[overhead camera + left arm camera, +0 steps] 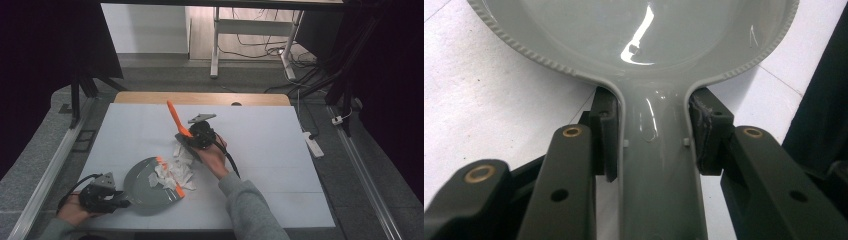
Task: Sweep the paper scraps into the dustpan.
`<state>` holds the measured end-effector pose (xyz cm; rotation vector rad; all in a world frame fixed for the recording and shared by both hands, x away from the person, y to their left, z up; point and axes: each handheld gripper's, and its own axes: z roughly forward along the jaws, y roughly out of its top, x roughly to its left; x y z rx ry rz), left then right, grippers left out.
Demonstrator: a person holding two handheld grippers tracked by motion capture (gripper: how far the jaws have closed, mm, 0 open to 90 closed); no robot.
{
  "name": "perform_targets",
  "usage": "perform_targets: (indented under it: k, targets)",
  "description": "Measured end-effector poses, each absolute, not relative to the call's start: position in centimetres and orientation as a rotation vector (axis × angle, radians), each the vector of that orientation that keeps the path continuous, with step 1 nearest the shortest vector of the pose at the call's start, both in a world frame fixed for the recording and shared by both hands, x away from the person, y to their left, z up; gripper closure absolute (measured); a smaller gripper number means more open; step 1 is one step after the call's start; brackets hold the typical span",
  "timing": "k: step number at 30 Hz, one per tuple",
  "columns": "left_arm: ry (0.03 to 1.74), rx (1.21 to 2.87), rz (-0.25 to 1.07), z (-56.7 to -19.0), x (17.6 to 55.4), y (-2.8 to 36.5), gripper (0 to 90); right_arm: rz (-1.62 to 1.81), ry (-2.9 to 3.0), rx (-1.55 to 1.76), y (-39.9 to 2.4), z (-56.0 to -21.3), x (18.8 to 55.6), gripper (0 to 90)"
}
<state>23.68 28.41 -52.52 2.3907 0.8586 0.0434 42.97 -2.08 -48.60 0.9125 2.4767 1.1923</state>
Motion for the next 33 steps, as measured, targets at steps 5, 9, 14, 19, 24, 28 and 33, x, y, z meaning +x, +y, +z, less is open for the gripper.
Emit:
perform_targets:
  k: [5,9,14,19,24,28,33]
  targets:
    - [0.860,2.391,0.044,-52.5,23.7,28.4,61.7,1.181,2.511,0.858,-1.1,-48.7,42.0,70.8]
    - [0.861,2.391,0.043,-52.5,23.7,28.3,61.7,1.180,2.534,0.825,-0.4,-48.7,41.0,70.7]
    - [0.866,2.388,0.044,-52.5,23.7,28.3,61.7,1.212,2.587,0.763,0.3,-48.7,39.1,70.7]
    - [0.864,2.388,0.044,-52.6,23.7,28.3,61.7,1.345,2.671,0.737,0.3,-48.3,37.5,70.8]
    - [0.865,2.388,0.044,-52.5,23.7,28.3,61.7,1.423,2.577,0.718,-0.7,-46.4,37.2,70.8]
    - [0.866,2.387,0.043,-52.5,23.7,28.3,61.7,1.434,2.498,0.782,-2.5,-45.4,38.0,70.7]
    - [0.865,2.388,0.042,-52.6,23.7,28.3,61.7,1.387,2.444,0.817,-4.1,-45.2,38.6,70.7]
